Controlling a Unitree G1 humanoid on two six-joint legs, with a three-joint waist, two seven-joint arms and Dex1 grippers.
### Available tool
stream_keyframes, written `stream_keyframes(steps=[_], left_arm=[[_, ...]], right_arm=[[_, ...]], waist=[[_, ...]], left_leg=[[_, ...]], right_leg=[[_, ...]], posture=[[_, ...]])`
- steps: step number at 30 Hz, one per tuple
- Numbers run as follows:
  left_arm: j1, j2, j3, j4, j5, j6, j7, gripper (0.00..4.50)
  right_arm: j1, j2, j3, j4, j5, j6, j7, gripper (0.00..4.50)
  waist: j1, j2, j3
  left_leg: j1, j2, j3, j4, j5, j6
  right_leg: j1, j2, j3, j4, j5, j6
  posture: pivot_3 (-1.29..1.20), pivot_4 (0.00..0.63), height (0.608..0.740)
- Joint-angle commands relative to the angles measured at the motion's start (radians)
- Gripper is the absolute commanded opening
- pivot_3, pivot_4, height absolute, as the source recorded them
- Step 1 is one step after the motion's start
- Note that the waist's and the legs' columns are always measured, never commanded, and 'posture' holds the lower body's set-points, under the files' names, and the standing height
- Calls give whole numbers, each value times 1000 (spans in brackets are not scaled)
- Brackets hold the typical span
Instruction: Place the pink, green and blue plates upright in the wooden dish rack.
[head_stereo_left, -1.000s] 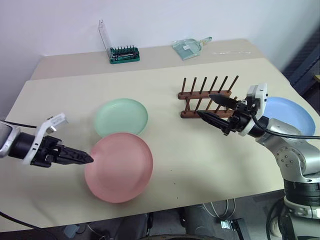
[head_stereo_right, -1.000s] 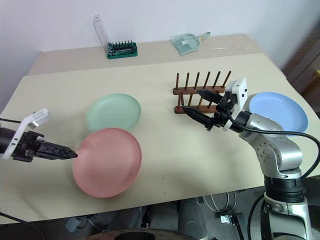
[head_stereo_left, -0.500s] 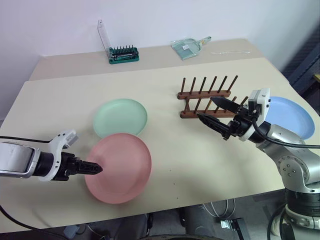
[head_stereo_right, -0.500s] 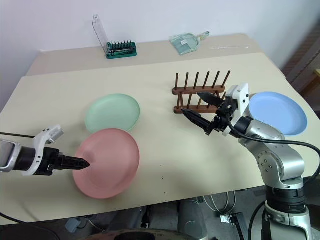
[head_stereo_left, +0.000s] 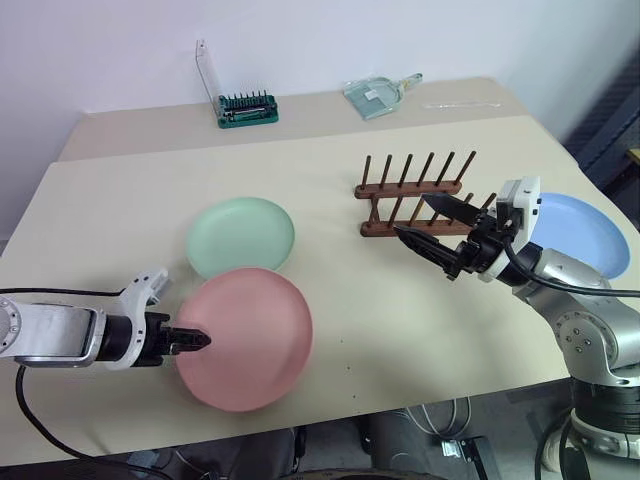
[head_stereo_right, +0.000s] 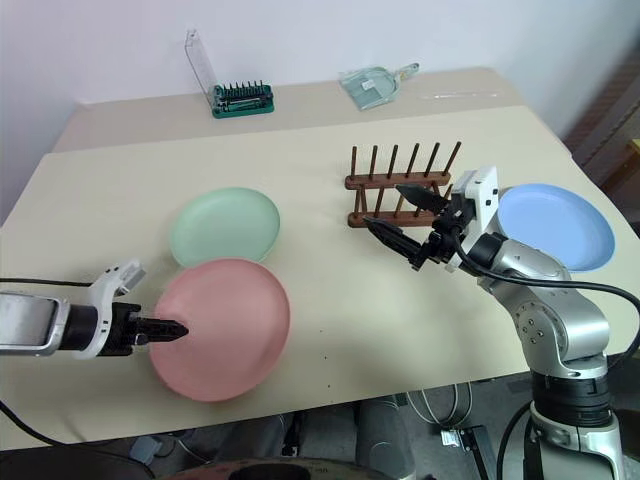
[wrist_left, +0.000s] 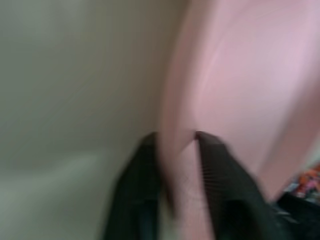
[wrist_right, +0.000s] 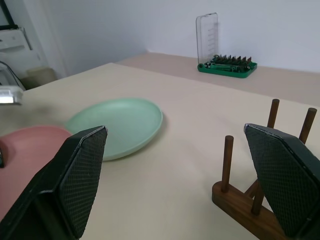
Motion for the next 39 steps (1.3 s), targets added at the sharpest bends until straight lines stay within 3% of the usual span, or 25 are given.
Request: stream_keyframes(steps=[1,5,8,10,14,18,22,24,27,30,35,39], left_arm=[[-5,30,14,-5,5,37,-53,21],[-64,72,26,7,5,107,-270,21],[-117,81,11,33,5,113,-308,21],[-200,38,6,69,5,95,-313,21],[-433,-179,4,184,22,-59,-133,21],[-568,-432,30,194,258,-256,-84,21],[-697,-723,81,318,461,-500,-35,21],[-737,-814,84,331,560,-568,-86,21],[-775,-954,105,355,657,-664,-113,21],[-792,-1067,139,364,680,-692,-105,21],[-761,-1154,171,307,691,-653,-92,21],[-754,-1253,191,290,717,-683,-79,21]], right_arm=[[-7,-8,-23,-21,-2,-23,0,4500],[-8,-6,-23,-17,-4,-25,3,4500],[-7,-9,-24,-15,-8,-30,9,4500],[-10,-13,-29,-14,-5,-29,11,4500],[-33,-43,-96,-25,82,-2,50,4500],[-108,-90,-175,-18,172,-1,86,4500],[-174,-64,-105,-69,151,-15,48,4500],[-201,-52,-38,-90,43,-81,29,4500],[-274,-62,107,-30,-264,-278,-14,4500],[-354,-65,202,67,-511,-487,-56,4500],[-422,-162,281,266,-879,-863,-141,4500],[-472,-194,348,403,-1062,-1067,-212,4500]], waist=[[-1,0,0],[-4,0,0],[-4,0,0],[-4,0,1],[16,-1,0],[22,-1,0],[22,-4,0],[16,-4,0],[14,-4,0],[19,-4,0],[21,-5,0],[20,-6,0]], left_leg=[[0,0,0,0,0,0],[-1,0,0,0,0,0],[-1,0,0,0,0,0],[-1,1,0,0,0,0],[0,0,-1,1,0,-1],[-1,0,0,1,2,-4],[-1,0,-2,2,2,-4],[-1,1,-1,2,2,-4],[-1,0,1,1,2,-4],[-1,0,2,2,2,-5],[-2,0,1,3,2,-4],[-1,-1,1,3,2,-5]], right_leg=[[0,0,0,0,0,0],[-1,1,0,0,0,0],[-1,1,0,0,0,0],[-1,1,-1,0,0,0],[1,0,-1,-1,0,0],[1,-1,-1,-2,1,0],[3,-1,-3,-4,1,0],[2,-1,-3,-4,1,0],[1,-1,-1,-3,1,0],[1,-1,-1,-3,1,0],[1,-1,-2,-3,1,0],[1,-1,-1,-4,1,0]], posture=[[0,150,740],[0,150,740],[0,150,740],[0,150,740],[0,150,740],[0,150,740],[0,150,740],[0,150,740],[0,150,740],[0,150,740],[0,150,740],[0,150,740]])
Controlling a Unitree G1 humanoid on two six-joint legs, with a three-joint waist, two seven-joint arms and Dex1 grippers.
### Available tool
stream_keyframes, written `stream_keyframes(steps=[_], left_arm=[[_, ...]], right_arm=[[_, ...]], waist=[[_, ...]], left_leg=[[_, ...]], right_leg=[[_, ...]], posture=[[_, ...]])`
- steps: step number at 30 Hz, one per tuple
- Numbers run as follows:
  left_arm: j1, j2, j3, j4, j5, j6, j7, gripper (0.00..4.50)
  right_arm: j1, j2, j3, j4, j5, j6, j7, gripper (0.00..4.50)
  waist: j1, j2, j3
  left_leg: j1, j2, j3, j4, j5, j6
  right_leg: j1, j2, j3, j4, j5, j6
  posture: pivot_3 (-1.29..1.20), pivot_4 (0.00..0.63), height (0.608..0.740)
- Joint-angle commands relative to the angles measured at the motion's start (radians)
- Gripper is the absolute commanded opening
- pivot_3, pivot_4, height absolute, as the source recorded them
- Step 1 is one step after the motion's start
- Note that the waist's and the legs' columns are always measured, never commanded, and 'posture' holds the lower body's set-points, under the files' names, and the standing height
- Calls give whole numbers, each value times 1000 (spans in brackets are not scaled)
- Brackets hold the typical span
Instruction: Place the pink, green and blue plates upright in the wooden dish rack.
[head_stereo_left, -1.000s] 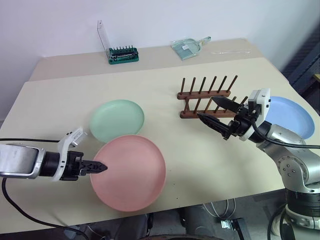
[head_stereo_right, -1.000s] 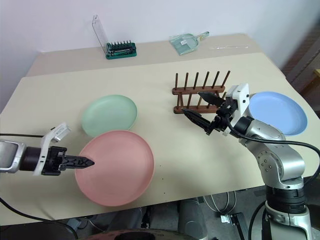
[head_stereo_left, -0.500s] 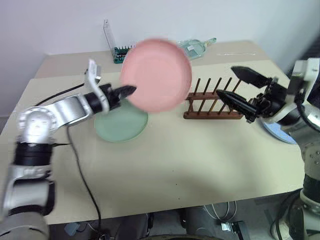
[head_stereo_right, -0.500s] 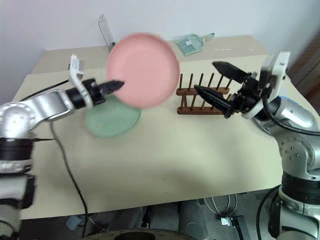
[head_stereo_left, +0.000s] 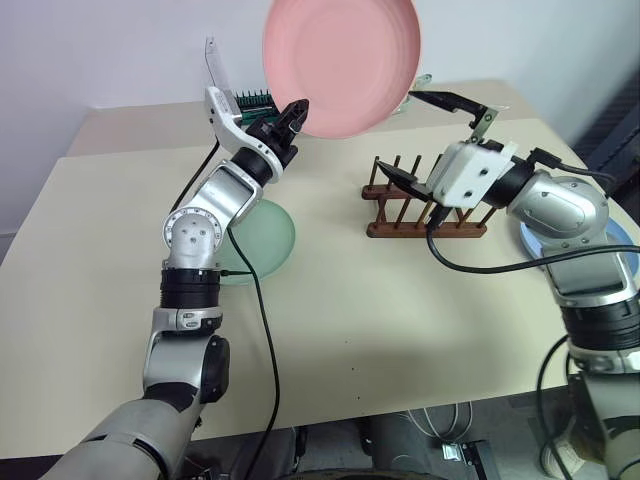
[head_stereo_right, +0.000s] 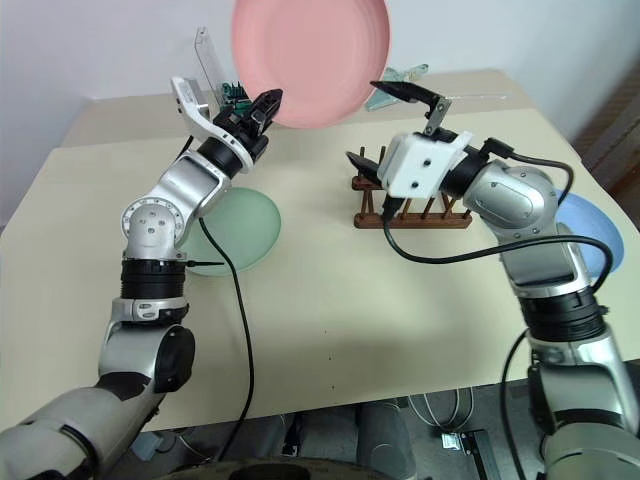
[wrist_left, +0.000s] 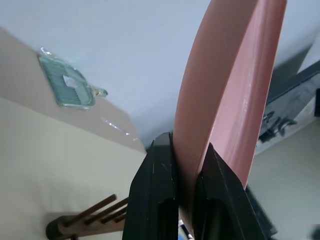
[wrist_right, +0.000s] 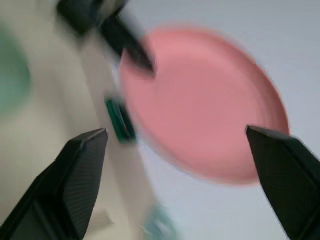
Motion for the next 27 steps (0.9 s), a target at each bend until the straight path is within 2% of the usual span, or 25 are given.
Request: stream_keyframes(steps=[1,5,9,14,17,24,25,27], left_arm=[[-16,-82,-4,-53,54,-42,0,21],[-16,-144,-37,-92,137,-57,-23,21],[-13,-131,-71,-109,241,-59,-63,21],[-10,-150,-74,-127,281,-46,-94,21],[0,-161,-80,-145,305,-39,-95,0],[0,-181,-60,-148,320,-30,-100,0],[-1,-183,-61,-148,325,-30,-104,0],[-2,-187,-59,-146,327,-21,-105,812]], right_arm=[[-66,6,51,73,-169,-158,-90,4500],[-120,32,84,160,-259,-210,-151,4500],[-183,52,101,244,-292,-227,-182,4500],[-233,60,121,336,-336,-232,-211,4500],[-238,65,115,349,-331,-232,-214,3687],[-234,56,106,363,-329,-244,-223,121],[-236,55,104,364,-329,-244,-223,49],[-236,51,100,366,-332,-247,-229,0]], waist=[[0,0,0],[-1,-1,1],[-2,-1,1],[1,-1,1],[0,-1,1],[-2,-1,1],[-1,-1,1],[-1,-1,1]], left_leg=[[0,0,0,0,0,0],[0,1,0,0,0,-1],[0,1,0,-1,0,-1],[0,2,-1,-1,0,0],[0,2,-1,-1,0,0],[0,5,-1,-2,0,0],[0,5,-1,-2,0,0],[0,5,-1,-2,0,0]], right_leg=[[0,0,0,0,0,0],[1,1,0,-1,0,0],[1,2,1,-2,0,0],[2,3,0,-4,0,0],[4,3,0,-8,0,-1],[5,6,0,-13,3,-1],[5,6,0,-13,3,-1],[5,6,0,-13,3,-1]], posture=[[0,150,740],[0,150,740],[0,150,740],[0,150,740],[0,150,740],[0,150,740],[0,150,740],[0,150,740]])
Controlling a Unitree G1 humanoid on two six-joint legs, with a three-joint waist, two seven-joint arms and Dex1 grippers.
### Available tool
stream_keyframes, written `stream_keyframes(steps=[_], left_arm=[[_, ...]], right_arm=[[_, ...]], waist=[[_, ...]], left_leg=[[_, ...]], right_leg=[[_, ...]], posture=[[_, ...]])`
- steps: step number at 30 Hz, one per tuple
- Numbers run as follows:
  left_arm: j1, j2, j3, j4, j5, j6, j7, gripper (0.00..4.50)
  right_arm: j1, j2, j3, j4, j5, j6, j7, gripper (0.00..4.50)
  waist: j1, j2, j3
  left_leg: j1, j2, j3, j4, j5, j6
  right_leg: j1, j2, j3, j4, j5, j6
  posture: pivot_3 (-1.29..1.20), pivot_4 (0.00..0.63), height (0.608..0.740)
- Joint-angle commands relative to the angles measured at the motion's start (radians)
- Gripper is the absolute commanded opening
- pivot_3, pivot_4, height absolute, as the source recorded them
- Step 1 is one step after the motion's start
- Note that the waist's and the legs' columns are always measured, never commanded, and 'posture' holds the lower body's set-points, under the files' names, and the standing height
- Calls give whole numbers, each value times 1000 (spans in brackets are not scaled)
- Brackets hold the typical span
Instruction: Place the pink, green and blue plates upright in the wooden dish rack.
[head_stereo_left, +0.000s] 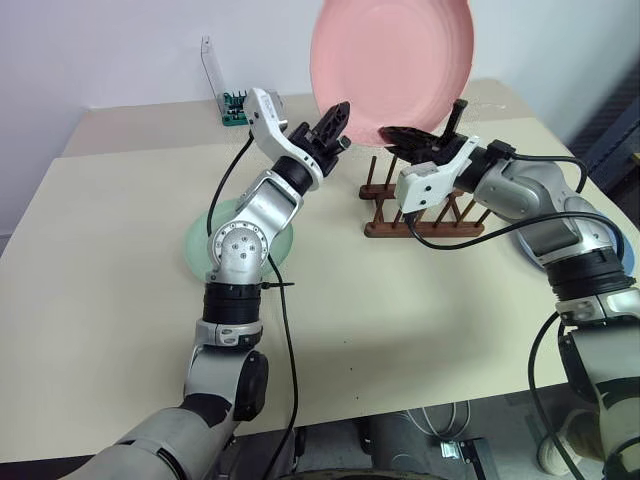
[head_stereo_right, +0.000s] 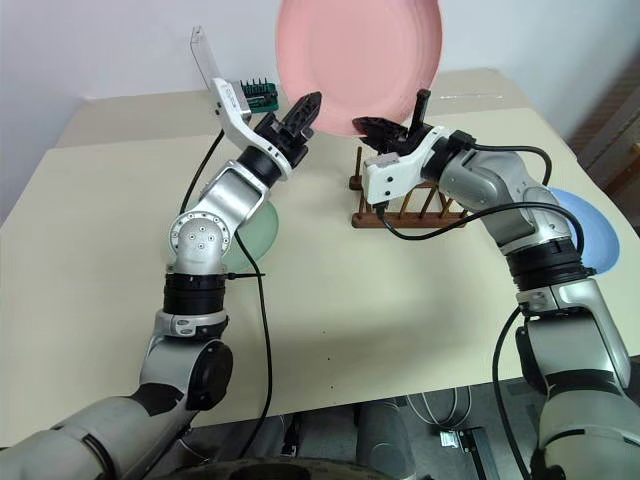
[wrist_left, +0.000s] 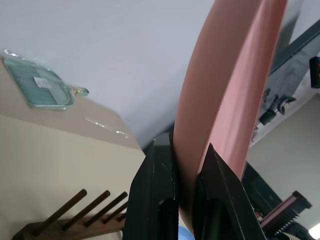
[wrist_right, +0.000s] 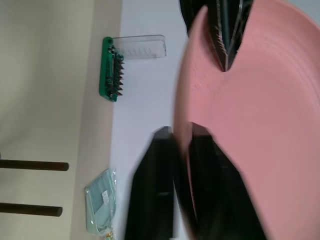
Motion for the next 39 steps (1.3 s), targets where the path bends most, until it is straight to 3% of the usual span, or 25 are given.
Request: stream_keyframes(steps=[1,7,8,14,23,29,30,31,32,36,39], left_arm=[[-11,-11,4,-47,0,4,-26,1184],[1,-14,23,-59,-14,19,-39,4194],[6,-13,25,-66,-18,23,-45,4462],[40,10,38,-117,-46,62,-76,4462],[19,146,64,-58,42,37,-145,4462],[-11,137,81,14,72,39,-122,4462],[-23,125,112,32,52,38,-87,4462],[-57,76,177,59,-61,56,-16,4462],[-78,111,115,44,26,35,-60,4462],[-170,22,240,76,-71,9,133,4462],[-83,131,138,25,4,118,-2,4462]], right_arm=[[-28,-16,-28,-1,10,0,-21,0],[-31,-36,-33,18,-3,-5,-39,0],[-33,-43,-32,24,-11,-8,-46,0],[-54,-65,-35,60,-66,18,-110,0],[-32,-45,-44,64,-15,45,-130,0],[-71,-27,-34,102,12,48,-116,0],[-87,-46,-18,86,-49,49,-137,0],[-90,-14,-42,109,79,72,-47,0],[-132,-45,-3,136,-35,89,-85,0],[-229,-38,-78,167,85,99,-75,0],[-140,-53,-29,132,45,36,-67,0]], waist=[[0,0,0],[0,0,0],[1,0,0],[0,0,0],[-2,0,0],[0,0,0],[0,0,0],[1,0,0],[0,0,0],[0,0,1],[-5,-1,-1]], left_leg=[[0,0,0,0,0,0],[0,0,0,0,0,0],[0,0,0,0,0,0],[0,0,0,0,0,0],[0,1,0,0,0,0],[0,0,0,0,0,0],[0,0,0,0,0,0],[0,0,0,0,0,0],[0,1,0,0,0,0],[0,1,0,0,0,0],[2,1,-1,-5,0,0]], right_leg=[[0,0,0,0,0,0],[0,0,0,-1,0,0],[0,0,0,-1,0,0],[1,0,0,-1,0,0],[0,1,0,-1,0,0],[1,1,0,-1,1,-1],[1,1,0,-1,1,-1],[1,1,0,-1,1,-1],[1,1,0,-1,1,-1],[1,1,0,-3,2,0],[2,1,0,-4,2,0]], posture=[[0,150,740],[0,150,740],[0,150,740],[0,150,740],[0,150,740],[0,150,740],[0,150,740],[0,150,740],[0,150,740],[0,150,740],[0,150,740]])
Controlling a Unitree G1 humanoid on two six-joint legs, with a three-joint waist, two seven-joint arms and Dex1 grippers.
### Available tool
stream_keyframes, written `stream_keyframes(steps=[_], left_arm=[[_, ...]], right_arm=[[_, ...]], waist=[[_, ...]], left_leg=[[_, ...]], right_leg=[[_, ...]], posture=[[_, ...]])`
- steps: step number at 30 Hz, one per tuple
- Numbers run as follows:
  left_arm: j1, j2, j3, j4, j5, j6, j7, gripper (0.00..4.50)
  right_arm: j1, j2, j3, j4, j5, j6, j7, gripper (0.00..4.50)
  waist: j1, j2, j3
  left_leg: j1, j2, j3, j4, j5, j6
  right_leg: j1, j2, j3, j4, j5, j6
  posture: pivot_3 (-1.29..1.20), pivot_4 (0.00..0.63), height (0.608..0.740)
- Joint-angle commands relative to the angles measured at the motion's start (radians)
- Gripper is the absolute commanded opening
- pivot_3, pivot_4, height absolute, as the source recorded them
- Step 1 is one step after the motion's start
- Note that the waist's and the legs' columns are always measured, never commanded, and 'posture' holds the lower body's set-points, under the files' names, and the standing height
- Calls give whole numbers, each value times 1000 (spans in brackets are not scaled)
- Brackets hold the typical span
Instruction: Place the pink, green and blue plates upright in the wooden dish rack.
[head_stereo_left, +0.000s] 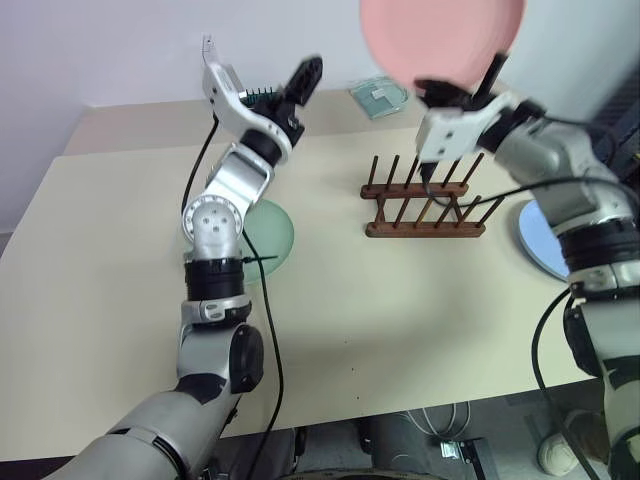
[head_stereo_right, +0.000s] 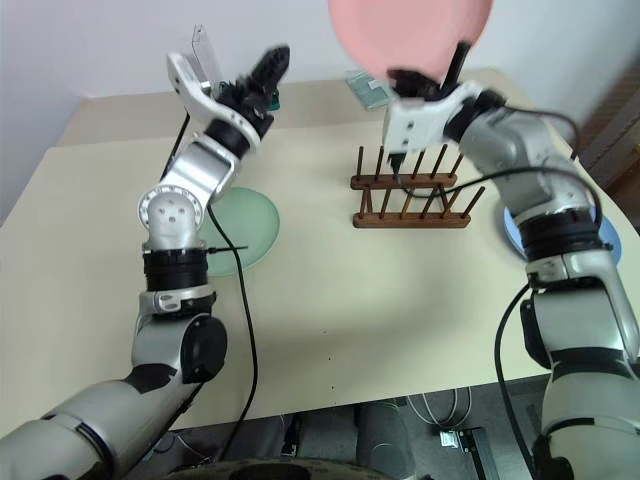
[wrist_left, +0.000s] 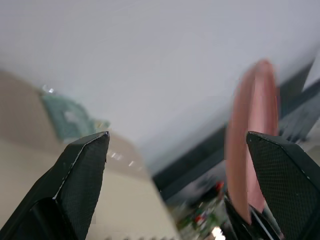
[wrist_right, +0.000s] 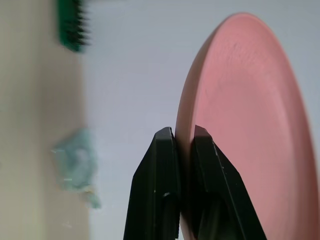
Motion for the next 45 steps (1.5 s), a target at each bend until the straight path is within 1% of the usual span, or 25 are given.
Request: stream_keyframes(steps=[1,4,7,9,11,13,15,17,18,19,21,23,25,26,28,31,36,39,40,41,42,43,44,45], left_arm=[[55,92,-56,-19,53,67,-96,4462],[70,81,-45,-58,4,76,-114,4462],[109,63,-58,-74,43,63,-99,4462],[100,59,-47,-72,37,57,-98,4462],[95,68,-51,-71,51,56,-106,4462],[102,89,-79,-79,75,60,-155,4462],[115,131,-133,-96,128,50,-235,4462],[129,181,-193,-110,194,24,-323,4462],[132,203,-218,-116,224,1,-371,4462],[126,203,-204,-108,207,8,-382,4462],[105,201,-176,-74,198,4,-384,4462],[100,199,-168,-40,221,-11,-381,4462],[92,183,-153,-24,216,-18,-377,4462],[94,185,-168,-33,231,-23,-390,4462],[104,188,-198,-54,264,-41,-419,4462],[112,220,-236,-49,312,-63,-496,4462],[130,238,-250,-27,356,-96,-564,4462],[119,223,-240,13,375,-79,-529,4462],[115,198,-228,5,349,-52,-502,4462],[115,191,-236,-10,342,-3,-477,4462],[150,194,-273,-61,374,-31,-501,4462],[136,118,-175,-55,248,19,-377,4462],[127,97,-164,-71,209,86,-341,4462],[121,95,-193,-121,233,65,-361,4462]], right_arm=[[54,-24,10,-21,-12,-49,-4,0],[60,-35,-8,-34,-8,-46,-12,0],[93,-37,-21,-57,1,-37,-16,0],[106,-41,-29,-59,2,-28,-24,0],[125,-38,-37,-64,19,-15,-19,0],[134,-34,-48,-67,37,-2,-15,0],[142,-4,-101,-71,158,41,22,0],[151,52,-176,-104,367,137,107,0],[147,65,-216,-119,435,173,122,0],[143,57,-231,-129,457,183,142,0],[151,16,-228,-133,418,157,155,0],[171,19,-241,-153,442,179,167,0],[194,11,-221,-181,411,172,172,0],[210,17,-219,-197,414,181,177,0],[245,53,-235,-242,484,228,199,0],[264,87,-260,-283,551,290,212,0],[275,100,-253,-311,536,317,200,0],[257,116,-241,-304,532,331,201,0],[247,119,-234,-294,524,345,203,0],[234,103,-212,-288,508,331,239,0],[234,113,-232,-292,521,352,220,0],[219,107,-241,-279,537,393,232,0],[185,59,-206,-228,459,342,236,0],[121,83,-249,-201,504,383,200,0]], waist=[[-6,0,0],[-9,1,1],[-4,1,1],[-3,1,1],[-2,1,1],[-3,1,1],[-3,1,1],[-6,1,1],[-7,1,1],[-7,2,1],[-3,2,1],[-1,2,1],[-1,2,1],[-1,2,1],[-2,2,1],[-4,2,1],[-3,2,1],[-3,2,1],[-3,2,1],[-1,2,1],[-1,2,1],[-2,2,1],[2,2,1],[2,2,1]], left_leg=[[2,0,0,-1,0,0],[-1,0,0,2,0,0],[-3,0,0,3,0,-1],[-3,0,0,3,0,-1],[-3,0,0,3,0,-1],[-3,0,1,3,0,-1],[-3,0,1,3,0,-1],[-3,0,1,3,0,-1],[-3,0,1,3,0,-1],[-3,1,0,3,0,-1],[-3,1,0,3,0,0],[-3,0,0,3,0,0],[-2,0,0,3,0,0],[-2,0,0,3,0,0],[-2,0,0,3,0,0],[-2,1,0,3,0,0],[-2,0,0,3,0,0],[-2,0,0,3,0,0],[-2,0,0,3,0,0],[-2,0,0,3,0,0],[-3,0,0,4,0,0],[-3,0,0,4,0,0],[-3,0,0,4,-1,0],[-3,0,0,4,-1,0]], right_leg=[[1,1,0,1,0,0],[-2,1,0,1,0,0],[-4,0,0,2,1,0],[-3,0,1,2,1,0],[-3,1,1,2,1,0],[-3,1,1,2,1,0],[-3,1,1,2,1,0],[-3,1,1,2,1,0],[-3,1,1,2,1,0],[-3,1,1,1,2,-1],[-3,1,1,2,2,-1],[-3,1,0,1,2,-1],[-3,1,0,2,2,-1],[-2,1,0,2,2,-1],[-2,1,0,2,2,-1],[-3,1,0,2,2,-1],[-3,1,0,2,2,-1],[-3,1,0,2,2,-1],[-3,1,0,2,2,-1],[-3,1,0,2,2,-1],[-3,1,0,2,2,-1],[-3,1,0,2,2,-1],[-3,0,0,2,2,-1],[-3,0,0,2,2,0]], posture=[[0,150,740],[0,150,740],[0,150,740],[0,150,740],[0,150,740],[0,150,740],[0,150,740],[0,150,740],[0,150,740],[0,150,740],[0,150,740],[0,150,740],[0,150,740],[0,150,740],[0,150,740],[0,150,740],[0,150,740],[0,150,740],[0,150,740],[0,150,740],[0,150,740],[0,150,740],[0,150,740],[0,150,740]])
